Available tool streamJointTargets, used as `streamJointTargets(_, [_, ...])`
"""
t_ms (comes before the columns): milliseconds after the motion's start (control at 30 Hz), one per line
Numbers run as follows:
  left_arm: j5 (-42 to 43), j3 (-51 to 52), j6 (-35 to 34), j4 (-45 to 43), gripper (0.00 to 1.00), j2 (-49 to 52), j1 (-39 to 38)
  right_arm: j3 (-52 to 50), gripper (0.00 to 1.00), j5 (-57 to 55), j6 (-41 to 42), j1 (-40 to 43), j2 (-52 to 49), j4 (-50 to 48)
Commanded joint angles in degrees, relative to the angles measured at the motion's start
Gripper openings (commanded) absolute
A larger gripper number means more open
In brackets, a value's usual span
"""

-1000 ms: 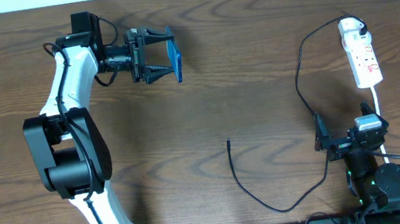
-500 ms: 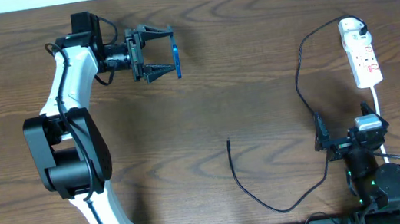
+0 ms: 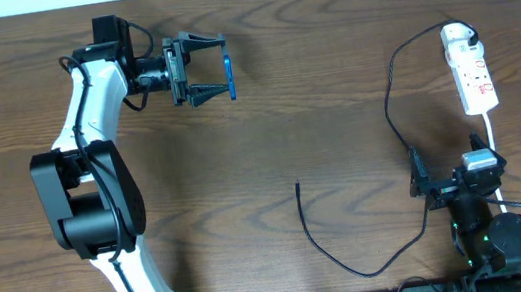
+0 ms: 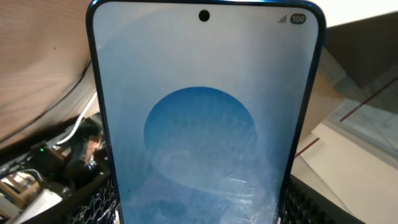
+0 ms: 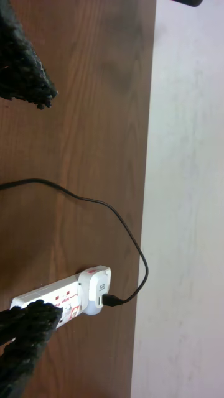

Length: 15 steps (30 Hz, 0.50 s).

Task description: Plug charger to phone and switch on socket

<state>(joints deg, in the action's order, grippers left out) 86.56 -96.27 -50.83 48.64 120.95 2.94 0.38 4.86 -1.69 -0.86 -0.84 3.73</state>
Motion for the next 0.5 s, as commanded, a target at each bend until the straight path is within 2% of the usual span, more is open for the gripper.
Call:
streamJointTargets(0, [3.32, -0.2, -3.3, 0.11, 0.07, -2.8, 0.2, -0.07, 0.99, -0.22, 0.81, -0.15, 0.46, 0.24])
streamJointTargets(233, [0.76, -0.2, -6.12, 0.09, 0.07, -2.78, 0.2, -0.07, 0.99, -0.24, 0.81, -0.15, 0.46, 0.24])
streamJointTargets(467, [0.81, -0.2, -6.12, 0.09, 0.07, -2.8, 0.2, -0.07, 0.99, -0.24, 0.81, -0.15, 0.46, 0.24])
